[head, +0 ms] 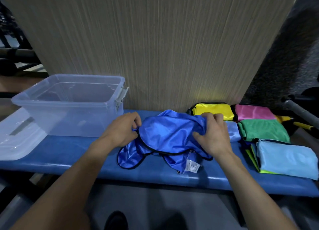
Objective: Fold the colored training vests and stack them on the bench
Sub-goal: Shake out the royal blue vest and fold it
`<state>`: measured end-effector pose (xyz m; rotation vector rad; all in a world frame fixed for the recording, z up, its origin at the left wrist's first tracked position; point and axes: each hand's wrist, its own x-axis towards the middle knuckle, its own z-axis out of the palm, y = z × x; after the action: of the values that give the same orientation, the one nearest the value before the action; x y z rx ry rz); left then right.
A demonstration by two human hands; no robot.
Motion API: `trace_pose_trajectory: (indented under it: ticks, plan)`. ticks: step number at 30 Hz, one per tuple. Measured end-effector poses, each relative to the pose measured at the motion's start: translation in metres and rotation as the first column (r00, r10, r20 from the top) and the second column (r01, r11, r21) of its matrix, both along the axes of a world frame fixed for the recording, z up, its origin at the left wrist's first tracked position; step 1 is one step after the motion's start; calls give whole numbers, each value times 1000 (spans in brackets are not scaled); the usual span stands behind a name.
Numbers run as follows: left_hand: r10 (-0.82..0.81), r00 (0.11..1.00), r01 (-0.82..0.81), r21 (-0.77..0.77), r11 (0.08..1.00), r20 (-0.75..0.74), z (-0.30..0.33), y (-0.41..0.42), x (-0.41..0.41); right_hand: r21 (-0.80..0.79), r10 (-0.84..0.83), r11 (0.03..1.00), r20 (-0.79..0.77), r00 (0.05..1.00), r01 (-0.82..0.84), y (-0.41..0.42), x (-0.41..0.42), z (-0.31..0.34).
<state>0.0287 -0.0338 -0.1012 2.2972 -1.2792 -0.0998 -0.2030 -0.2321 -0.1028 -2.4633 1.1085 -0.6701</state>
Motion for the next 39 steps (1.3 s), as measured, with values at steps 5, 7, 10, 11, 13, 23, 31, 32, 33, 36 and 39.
trace_pose_trajectory:
  ticks: [5, 7, 10, 11, 13, 23, 31, 32, 33, 36, 39]
  plan:
    - [-170, 950, 239, 260, 935, -263, 9, 21, -15, -84, 522, 852, 54, 851, -517, 55, 24, -1]
    - [-151, 951, 264, 455, 851, -271, 6, 29, -12, -90, 560, 818, -104, 822, -568, 74, 36, -12]
    - [-166, 972, 232, 570, 788, -166, -5, 39, -9, -150, 465, 843, -279, 840, -517, 86, 53, -24]
    - [-184, 972, 234, 584, 777, -144, -12, 41, -8, -160, 430, 853, -321, 844, -496, 87, 58, -26]
    - [-209, 975, 214, 597, 773, -77, -26, 46, -6, -166, 372, 869, -402, 837, -466, 86, 63, -29]
    - [-262, 965, 262, 4, 965, -8, -26, 63, 8, 95, 466, 874, 114, 877, -477, 49, 59, -17]
    - [-720, 507, -4, -837, 548, -474, 72, 68, -57, 147, 351, 814, 647, 677, -562, 46, 34, 35]
    - [-744, 470, 10, -839, 543, -476, 75, 67, -60, 115, 371, 814, 651, 662, -569, 47, 32, 37]
    - [-731, 493, 40, -827, 560, -472, 79, 65, -64, 84, 397, 813, 644, 654, -576, 49, 29, 39]
    - [-619, 620, 134, -712, 690, -482, 78, 56, -66, 16, 461, 823, 566, 684, -568, 51, 23, 41]
    - [-619, 621, 320, -565, 761, -481, 78, 51, -73, 55, 479, 812, 506, 718, -581, 54, 21, 40]
